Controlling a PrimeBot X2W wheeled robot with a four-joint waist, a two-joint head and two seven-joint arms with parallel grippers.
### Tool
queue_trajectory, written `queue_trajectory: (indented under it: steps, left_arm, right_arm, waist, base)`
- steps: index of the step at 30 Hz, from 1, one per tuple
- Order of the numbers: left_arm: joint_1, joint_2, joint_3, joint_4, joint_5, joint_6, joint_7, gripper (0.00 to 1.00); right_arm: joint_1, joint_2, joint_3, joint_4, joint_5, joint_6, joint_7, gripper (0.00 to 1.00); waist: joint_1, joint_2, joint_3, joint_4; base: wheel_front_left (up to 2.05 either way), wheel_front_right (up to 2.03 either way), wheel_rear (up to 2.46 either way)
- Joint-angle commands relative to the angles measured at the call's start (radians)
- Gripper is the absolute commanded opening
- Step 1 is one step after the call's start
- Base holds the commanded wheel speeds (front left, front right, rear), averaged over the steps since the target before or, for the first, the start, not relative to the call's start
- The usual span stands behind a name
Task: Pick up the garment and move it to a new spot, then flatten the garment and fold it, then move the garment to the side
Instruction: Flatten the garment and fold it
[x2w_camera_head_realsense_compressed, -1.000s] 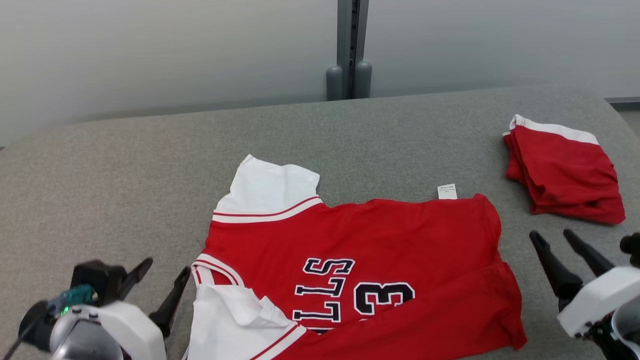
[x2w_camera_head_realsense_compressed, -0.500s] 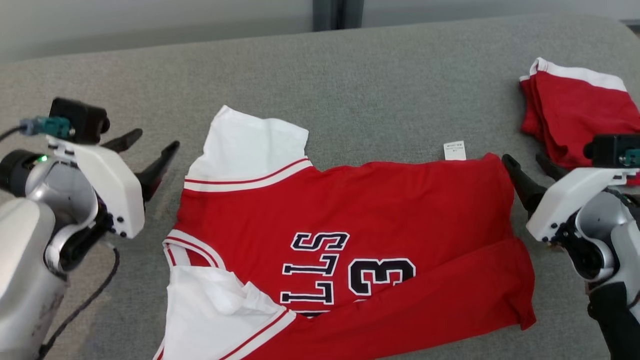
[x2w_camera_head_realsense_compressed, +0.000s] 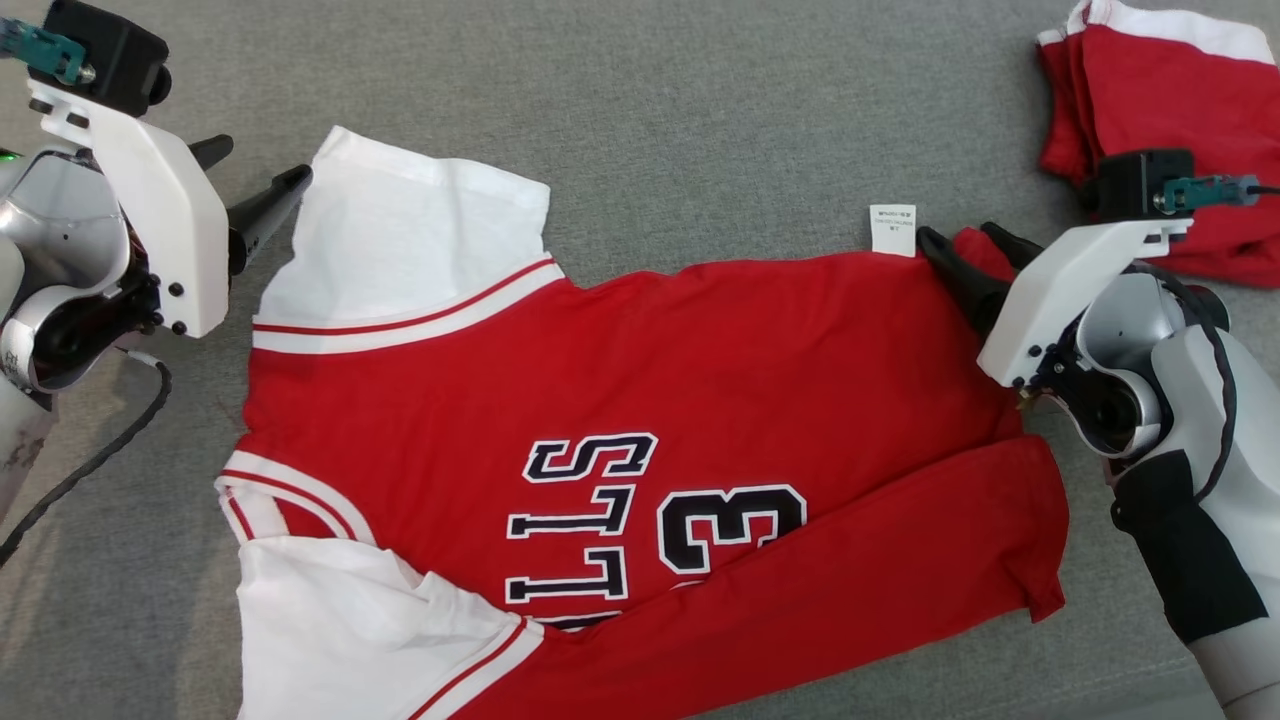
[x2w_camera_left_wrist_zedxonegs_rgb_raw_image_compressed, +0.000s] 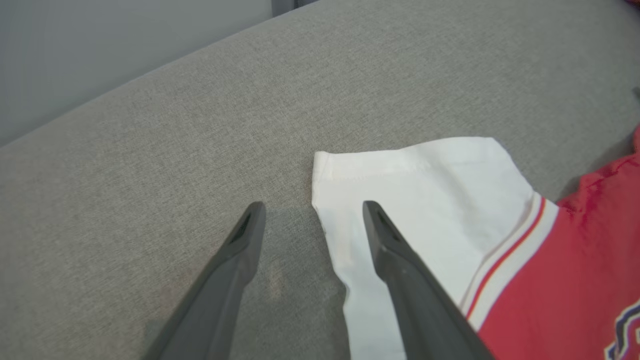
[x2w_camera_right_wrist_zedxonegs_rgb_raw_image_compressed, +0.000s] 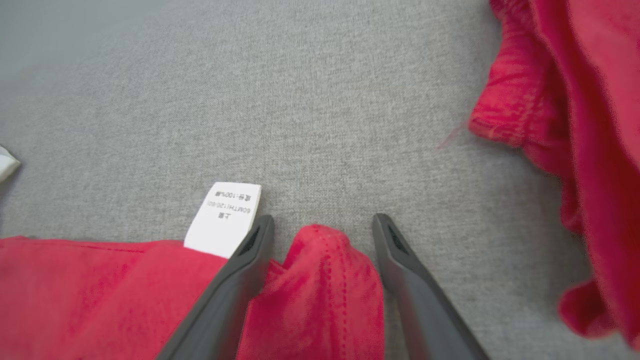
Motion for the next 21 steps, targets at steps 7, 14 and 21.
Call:
queue_trajectory:
  steps: [7,14,21]
  left_arm:
    - [-0.096,0.016,-0.083,0.066,-0.099,-0.001,-0.032,1.00]
    - [-0.146,0.032,-0.187,0.120,-0.152,-0.001,-0.058,1.00]
    - [-0.177,0.032,-0.259,0.157,-0.182,-0.001,-0.095,0.00]
  right_arm:
    - [-0.027,0.030,0.082,0.011,0.050,0.000,-0.005,1.00]
    - [-0.008,0.027,0.157,0.007,0.103,0.000,-0.003,0.89]
    - [-0.005,0.014,0.205,-0.003,0.133,0.001,0.006,0.20]
  waist:
    - [0.0000,0.0000,0.070,-0.065]
    - [0.0000,0.0000,0.072,-0.082]
    - [0.0000,0.0000,0.063,-0.083]
  base:
    - [0.00,0.00,0.00]
    - [0.00,0.00,0.00]
    - [0.00,0.00,0.00]
